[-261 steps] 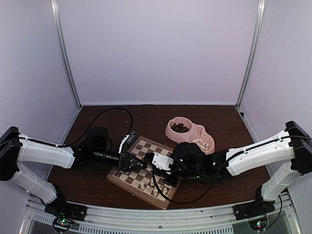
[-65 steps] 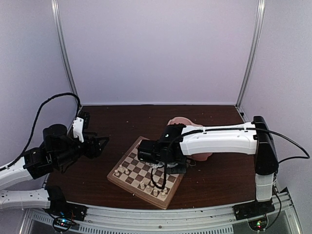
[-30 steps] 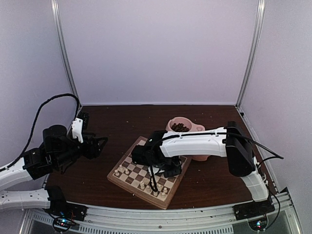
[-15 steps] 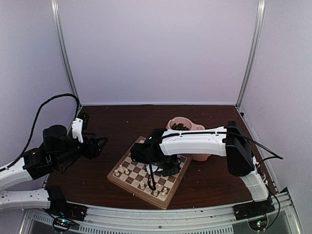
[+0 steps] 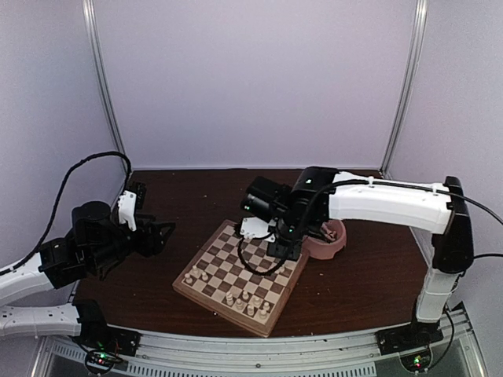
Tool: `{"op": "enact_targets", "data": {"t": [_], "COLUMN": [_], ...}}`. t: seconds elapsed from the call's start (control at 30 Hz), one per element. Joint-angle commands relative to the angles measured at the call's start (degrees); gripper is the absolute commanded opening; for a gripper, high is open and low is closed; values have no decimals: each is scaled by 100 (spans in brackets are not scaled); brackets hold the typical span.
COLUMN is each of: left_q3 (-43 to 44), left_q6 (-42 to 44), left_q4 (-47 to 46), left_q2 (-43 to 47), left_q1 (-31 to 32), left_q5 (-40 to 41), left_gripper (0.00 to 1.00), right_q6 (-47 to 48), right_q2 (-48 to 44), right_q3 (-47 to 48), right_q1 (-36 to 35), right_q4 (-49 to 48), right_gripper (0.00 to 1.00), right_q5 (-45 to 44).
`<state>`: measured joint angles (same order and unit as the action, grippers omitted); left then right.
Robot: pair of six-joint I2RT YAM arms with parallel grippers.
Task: Set up the chess pieces on the board
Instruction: Place the pawn on the chessboard, then move the pawn to e2.
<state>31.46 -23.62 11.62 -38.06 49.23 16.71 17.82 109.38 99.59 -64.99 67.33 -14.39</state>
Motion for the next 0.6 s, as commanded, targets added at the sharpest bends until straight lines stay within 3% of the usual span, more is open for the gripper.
{"op": "enact_targets", "data": {"t": [0.0,0.1,0.23,0.47,0.57], "left_q3": [36,10,-21,-183,-126], "left_q6": [135,171,228,369,401], "left_q4": [-102,-185,-309,-665,-660], "left_q2": [-84,-206,-464,-769,-855], "left_q1": [25,21,21,25,25], "left_q5": [-42,-75,-98,-44,-83], "left_gripper": [70,71,71,71,71], "right_q6": [-1193,-1677,-2276,-2413,-2599], "right_q2": [-854,-1223,-1322,-1105,-1304], "right_q3": [-910,-1616,-2048,-2312,-2956], "right_q1": [318,497,675,738,743], "right_q4": [-1400,-2007,-2545,-3479,-4466], "right_gripper": [50,50,42,37,34], "right_q5": [577,972,873,551,441]}}
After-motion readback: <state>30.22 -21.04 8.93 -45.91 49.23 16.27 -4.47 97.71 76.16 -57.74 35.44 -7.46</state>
